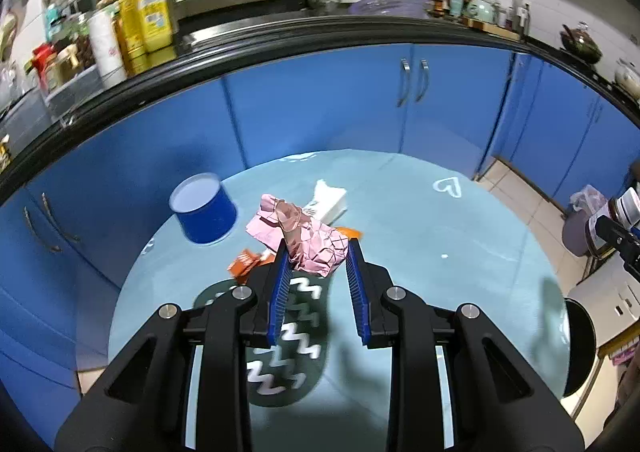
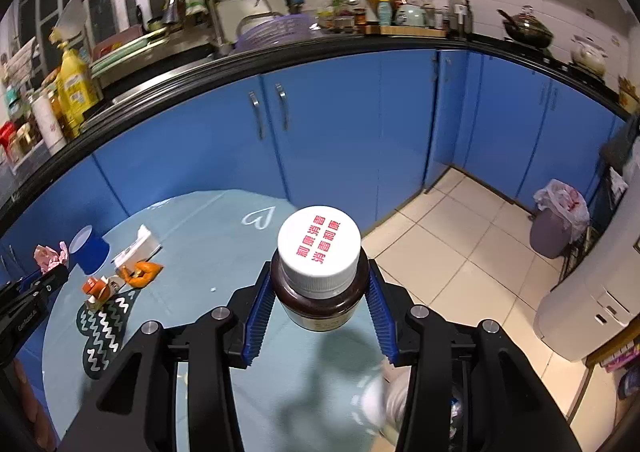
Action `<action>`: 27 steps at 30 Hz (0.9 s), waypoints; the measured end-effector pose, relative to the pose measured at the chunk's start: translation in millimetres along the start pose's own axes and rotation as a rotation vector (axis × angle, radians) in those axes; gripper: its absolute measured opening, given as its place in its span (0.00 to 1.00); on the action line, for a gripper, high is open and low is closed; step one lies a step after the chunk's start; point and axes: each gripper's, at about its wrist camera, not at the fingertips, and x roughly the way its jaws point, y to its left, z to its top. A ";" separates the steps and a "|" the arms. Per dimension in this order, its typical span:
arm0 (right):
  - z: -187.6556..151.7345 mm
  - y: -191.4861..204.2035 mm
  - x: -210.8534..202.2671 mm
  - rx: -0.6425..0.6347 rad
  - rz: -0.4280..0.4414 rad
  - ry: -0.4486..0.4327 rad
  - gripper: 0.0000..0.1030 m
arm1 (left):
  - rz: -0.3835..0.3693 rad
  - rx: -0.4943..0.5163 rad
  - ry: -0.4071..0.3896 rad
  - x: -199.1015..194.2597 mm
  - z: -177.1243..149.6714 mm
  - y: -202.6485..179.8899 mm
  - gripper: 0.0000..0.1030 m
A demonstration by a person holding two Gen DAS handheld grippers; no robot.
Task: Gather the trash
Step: 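Lift the pink wrapper and bottle and carry them toward the bin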
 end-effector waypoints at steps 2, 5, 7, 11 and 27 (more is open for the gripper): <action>-0.7 -10.4 -4.8 0.015 -0.009 -0.007 0.42 | -0.004 0.012 -0.006 -2.1 2.3 -8.2 0.28; -2.5 -24.7 -11.6 0.037 -0.023 -0.017 0.42 | -0.018 0.029 -0.015 -6.2 6.7 -22.4 0.28; -3.7 -36.3 -16.1 0.053 -0.033 -0.021 0.42 | -0.026 0.041 -0.024 -8.9 8.7 -31.1 0.28; -7.2 -54.5 -24.2 0.078 -0.046 -0.030 0.42 | -0.042 0.070 -0.040 -15.2 11.0 -50.6 0.28; -21.1 -123.0 -55.5 0.170 -0.117 -0.064 0.42 | -0.114 0.182 -0.067 -31.6 10.6 -124.5 0.28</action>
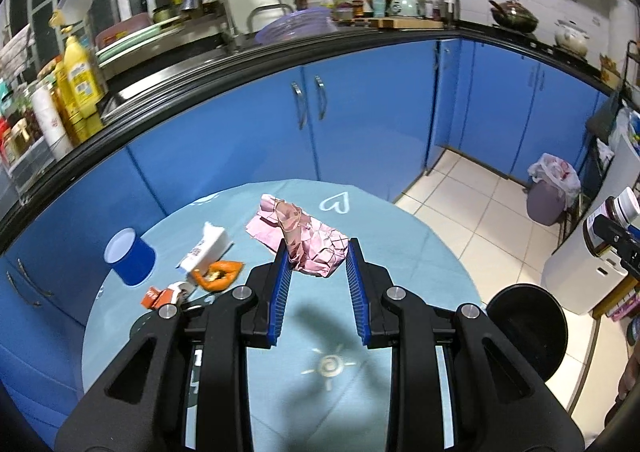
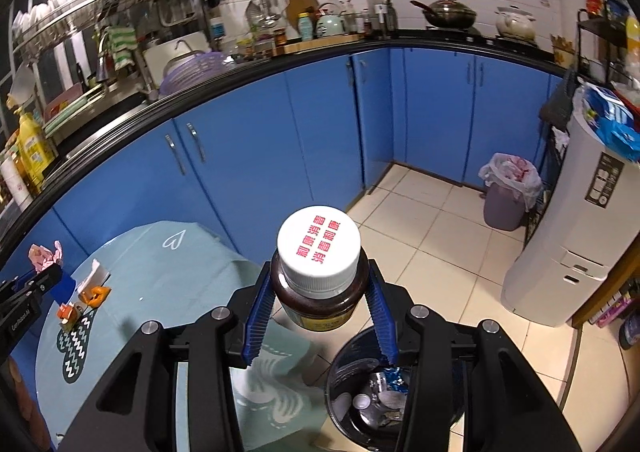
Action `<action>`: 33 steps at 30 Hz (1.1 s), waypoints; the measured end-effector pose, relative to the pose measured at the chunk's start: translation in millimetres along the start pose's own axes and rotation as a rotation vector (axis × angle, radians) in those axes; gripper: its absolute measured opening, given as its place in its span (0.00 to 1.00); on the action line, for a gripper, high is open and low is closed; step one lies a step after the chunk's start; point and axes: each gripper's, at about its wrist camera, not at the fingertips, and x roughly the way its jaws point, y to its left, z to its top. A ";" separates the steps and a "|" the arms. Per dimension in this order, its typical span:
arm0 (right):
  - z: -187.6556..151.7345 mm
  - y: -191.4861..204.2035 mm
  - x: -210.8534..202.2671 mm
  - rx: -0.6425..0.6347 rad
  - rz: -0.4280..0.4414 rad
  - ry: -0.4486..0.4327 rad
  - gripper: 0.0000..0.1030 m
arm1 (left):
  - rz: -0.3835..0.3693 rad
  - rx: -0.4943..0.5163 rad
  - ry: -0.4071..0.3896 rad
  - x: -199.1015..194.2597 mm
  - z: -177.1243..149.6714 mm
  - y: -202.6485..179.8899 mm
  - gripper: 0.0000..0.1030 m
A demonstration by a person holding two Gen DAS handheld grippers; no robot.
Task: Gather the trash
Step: 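Lift the pink wrapper and bottle and carry them toward the bin, then open both grippers over the black bin to drop wrapper and bottle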
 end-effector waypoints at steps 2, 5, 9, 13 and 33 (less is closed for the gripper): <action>0.2 -8.6 -1.6 0.013 -0.009 -0.003 0.42 | -0.007 0.012 -0.002 -0.7 1.6 -8.1 0.28; -0.2 -23.2 -3.8 0.037 -0.021 -0.005 0.42 | -0.017 0.030 -0.007 -2.1 3.4 -21.4 0.28; -2.2 -40.8 -6.7 0.065 -0.033 -0.008 0.42 | -0.034 0.055 -0.011 -3.8 5.0 -39.3 0.28; -5.2 -54.4 -8.5 0.090 -0.036 -0.005 0.42 | -0.045 0.078 -0.013 -5.7 7.1 -56.4 0.28; -13.8 -102.4 -26.8 0.161 -0.032 -0.076 0.84 | -0.113 0.191 -0.036 -20.6 9.4 -130.9 0.28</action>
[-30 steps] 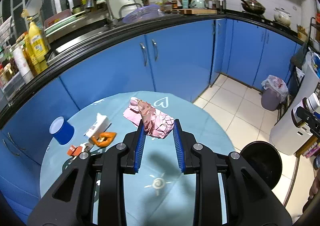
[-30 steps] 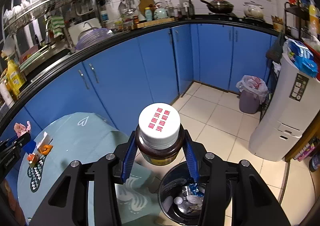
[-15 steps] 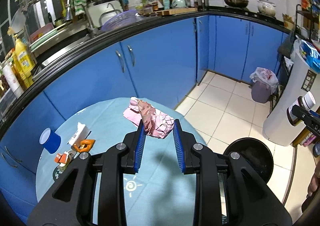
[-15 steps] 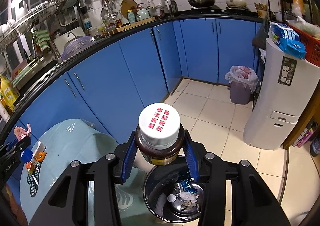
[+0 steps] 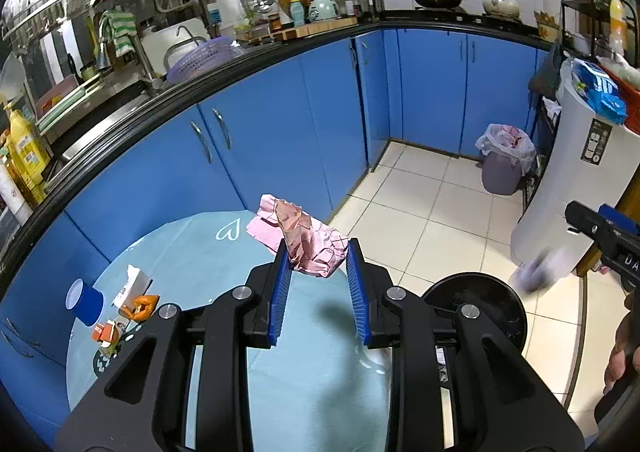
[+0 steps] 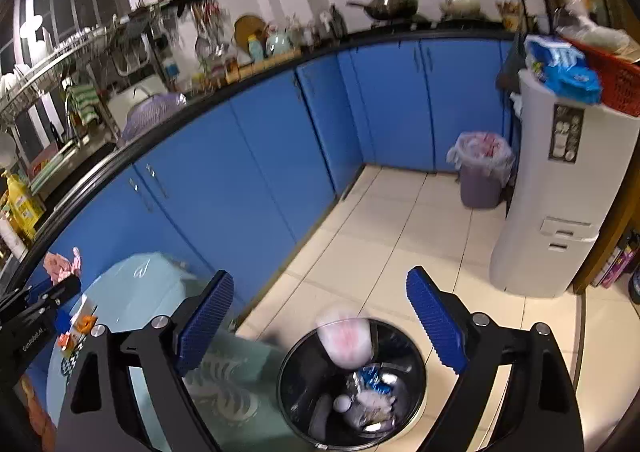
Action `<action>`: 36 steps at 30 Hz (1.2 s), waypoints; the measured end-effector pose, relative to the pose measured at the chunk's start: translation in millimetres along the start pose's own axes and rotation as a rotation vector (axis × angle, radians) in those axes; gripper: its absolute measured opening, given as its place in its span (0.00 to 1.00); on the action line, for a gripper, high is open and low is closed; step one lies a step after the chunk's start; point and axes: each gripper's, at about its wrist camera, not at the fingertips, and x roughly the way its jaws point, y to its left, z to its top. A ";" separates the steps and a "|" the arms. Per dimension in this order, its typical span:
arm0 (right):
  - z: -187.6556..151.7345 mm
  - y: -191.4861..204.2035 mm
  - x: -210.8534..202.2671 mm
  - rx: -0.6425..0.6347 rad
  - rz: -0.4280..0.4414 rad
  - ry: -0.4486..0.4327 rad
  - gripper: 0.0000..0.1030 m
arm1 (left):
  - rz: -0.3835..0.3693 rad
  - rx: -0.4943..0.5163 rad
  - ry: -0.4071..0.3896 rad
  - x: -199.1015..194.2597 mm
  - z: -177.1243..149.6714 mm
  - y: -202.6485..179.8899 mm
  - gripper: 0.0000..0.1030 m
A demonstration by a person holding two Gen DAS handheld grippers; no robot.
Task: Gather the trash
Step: 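Open both grippers over the black bin to drop wrapper and bottle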
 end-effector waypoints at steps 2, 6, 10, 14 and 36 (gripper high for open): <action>1.4 -5.7 -1.8 0.021 -0.015 -0.014 0.84 | -0.004 0.008 -0.001 -0.4 1.5 -5.4 0.28; 3.2 -22.8 -3.7 0.083 -0.029 -0.023 0.84 | -0.015 0.023 -0.006 -0.8 4.4 -16.0 0.28; 1.6 -37.0 -4.1 0.115 -0.042 -0.019 0.84 | -0.036 0.044 -0.010 -1.1 8.2 -31.0 0.28; -1.0 -49.9 -5.4 0.134 -0.053 -0.019 0.84 | -0.067 0.068 -0.016 -0.7 12.9 -50.0 0.28; -5.7 -98.6 -7.2 0.205 -0.085 -0.017 0.84 | -0.182 0.150 -0.028 6.6 36.1 -126.2 0.88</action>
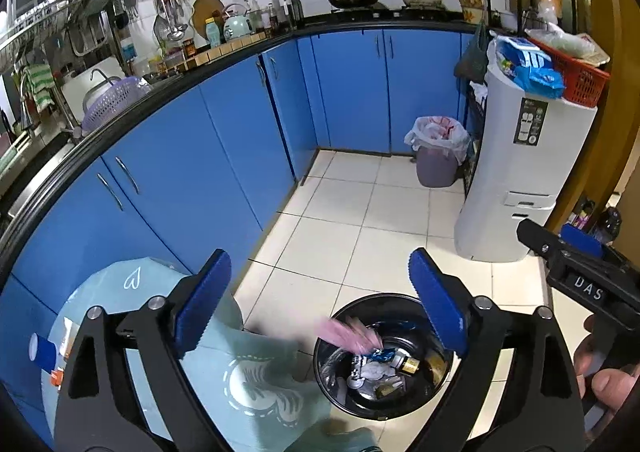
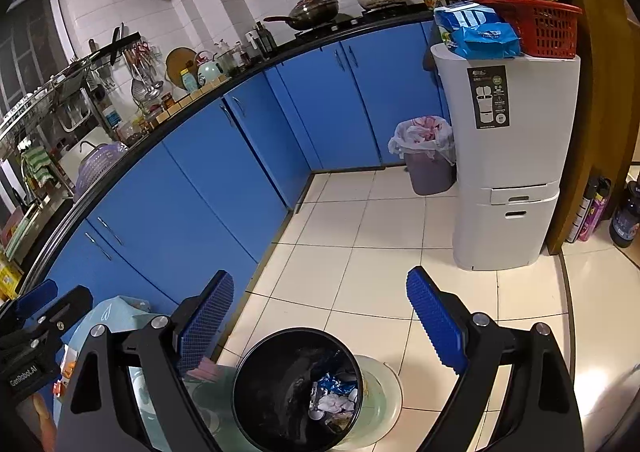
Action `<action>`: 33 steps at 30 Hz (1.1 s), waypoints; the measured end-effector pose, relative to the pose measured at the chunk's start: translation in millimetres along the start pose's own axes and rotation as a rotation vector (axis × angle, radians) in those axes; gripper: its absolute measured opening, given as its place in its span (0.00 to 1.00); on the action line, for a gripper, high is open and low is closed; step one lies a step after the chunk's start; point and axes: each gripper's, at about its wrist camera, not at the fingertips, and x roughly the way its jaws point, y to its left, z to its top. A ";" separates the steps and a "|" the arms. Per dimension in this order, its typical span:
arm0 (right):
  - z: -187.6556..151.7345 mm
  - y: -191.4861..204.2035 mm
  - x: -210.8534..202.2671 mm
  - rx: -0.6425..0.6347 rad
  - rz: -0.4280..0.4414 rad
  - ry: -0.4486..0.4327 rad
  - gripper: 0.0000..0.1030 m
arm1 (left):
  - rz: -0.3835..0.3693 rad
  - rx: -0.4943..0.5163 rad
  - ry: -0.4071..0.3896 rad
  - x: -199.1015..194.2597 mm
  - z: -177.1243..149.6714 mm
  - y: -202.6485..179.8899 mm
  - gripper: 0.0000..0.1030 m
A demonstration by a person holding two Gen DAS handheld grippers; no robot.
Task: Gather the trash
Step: 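Open both grippers over the black bin to drop wrapper and bottle, then move both grippers back to the table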
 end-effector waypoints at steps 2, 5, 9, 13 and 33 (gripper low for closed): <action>-0.7 1.7 0.3 0.000 0.004 0.000 0.84 | -0.002 -0.006 0.013 2.2 -0.3 0.9 0.89; -1.6 6.5 0.3 -0.005 0.012 0.003 0.84 | 0.001 -0.017 0.026 4.5 -1.3 4.6 0.94; -3.6 17.3 0.0 -0.020 0.026 0.008 0.84 | 0.026 -0.031 0.033 3.0 -7.0 15.8 0.94; -3.9 34.3 0.6 -0.049 0.042 0.012 0.84 | 0.065 -0.074 0.038 -1.8 -15.4 41.9 0.94; -72.0 258.5 26.4 -0.394 0.242 0.107 0.84 | 0.376 -0.422 0.138 -41.6 -141.5 282.8 0.94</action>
